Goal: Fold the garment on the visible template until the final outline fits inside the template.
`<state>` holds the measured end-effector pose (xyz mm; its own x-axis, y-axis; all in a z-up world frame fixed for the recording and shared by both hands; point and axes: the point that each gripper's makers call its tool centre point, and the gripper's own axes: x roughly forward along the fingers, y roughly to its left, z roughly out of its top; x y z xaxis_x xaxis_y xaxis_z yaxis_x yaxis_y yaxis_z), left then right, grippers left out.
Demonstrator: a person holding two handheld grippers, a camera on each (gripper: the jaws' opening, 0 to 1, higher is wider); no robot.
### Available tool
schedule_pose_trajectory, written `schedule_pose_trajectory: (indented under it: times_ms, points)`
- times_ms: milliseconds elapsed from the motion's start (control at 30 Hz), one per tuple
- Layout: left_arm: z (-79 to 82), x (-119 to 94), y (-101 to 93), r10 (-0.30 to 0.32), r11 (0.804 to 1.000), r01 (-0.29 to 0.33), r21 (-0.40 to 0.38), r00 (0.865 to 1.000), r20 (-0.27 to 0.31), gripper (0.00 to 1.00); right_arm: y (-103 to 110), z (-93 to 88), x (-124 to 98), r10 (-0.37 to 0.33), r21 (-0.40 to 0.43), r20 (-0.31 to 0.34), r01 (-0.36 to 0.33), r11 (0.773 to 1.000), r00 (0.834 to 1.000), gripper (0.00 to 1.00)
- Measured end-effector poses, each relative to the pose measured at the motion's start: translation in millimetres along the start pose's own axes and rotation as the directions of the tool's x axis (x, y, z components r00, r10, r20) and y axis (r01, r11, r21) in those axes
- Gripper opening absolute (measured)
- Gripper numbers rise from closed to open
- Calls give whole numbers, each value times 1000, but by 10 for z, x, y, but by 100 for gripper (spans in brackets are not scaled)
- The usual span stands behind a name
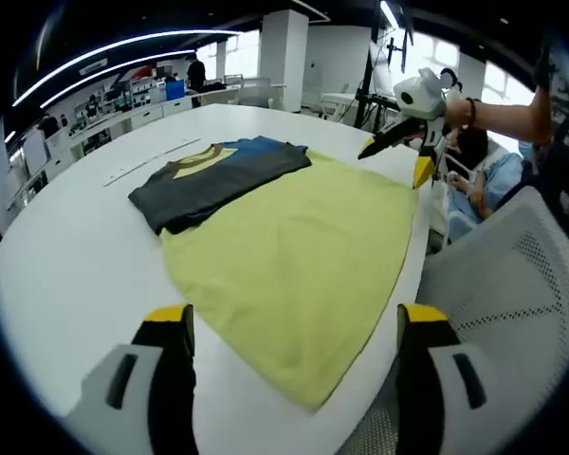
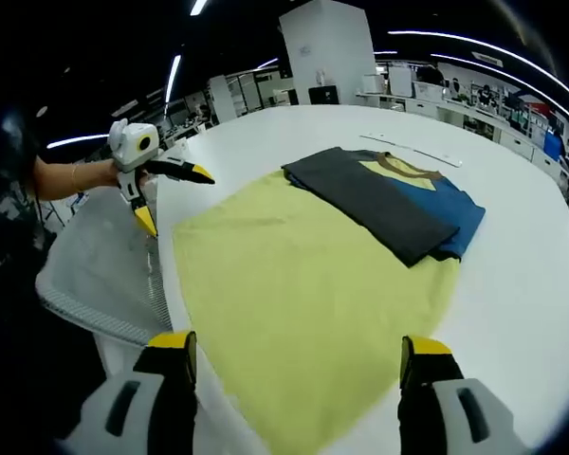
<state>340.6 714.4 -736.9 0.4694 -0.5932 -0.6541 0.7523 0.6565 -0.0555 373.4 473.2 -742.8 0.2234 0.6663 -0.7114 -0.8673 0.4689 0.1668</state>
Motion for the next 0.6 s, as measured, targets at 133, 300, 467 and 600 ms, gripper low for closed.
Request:
schedule_pose_trajectory:
  times_ms: [133,300,467,600]
  points:
    - [-52,25,-53,-18,1000,18,0,1000,-7,77,61,-97,7,3,-37,-21,-4,999,1000,87]
    - [-186,89,-128,-20,998,25,62,997,-70,73,84,-232,21,-3,-97,-65,-3,995,998,84]
    - [-248,122,-112,-10,997,17,78,996,-91,69,24,-390,25,-30,-133,-120,14,991,992,76]
    - [-283,124,-68,-1,996,10,84,994,-105,67,29,-456,29,-29,-166,-145,4,986,989,74]
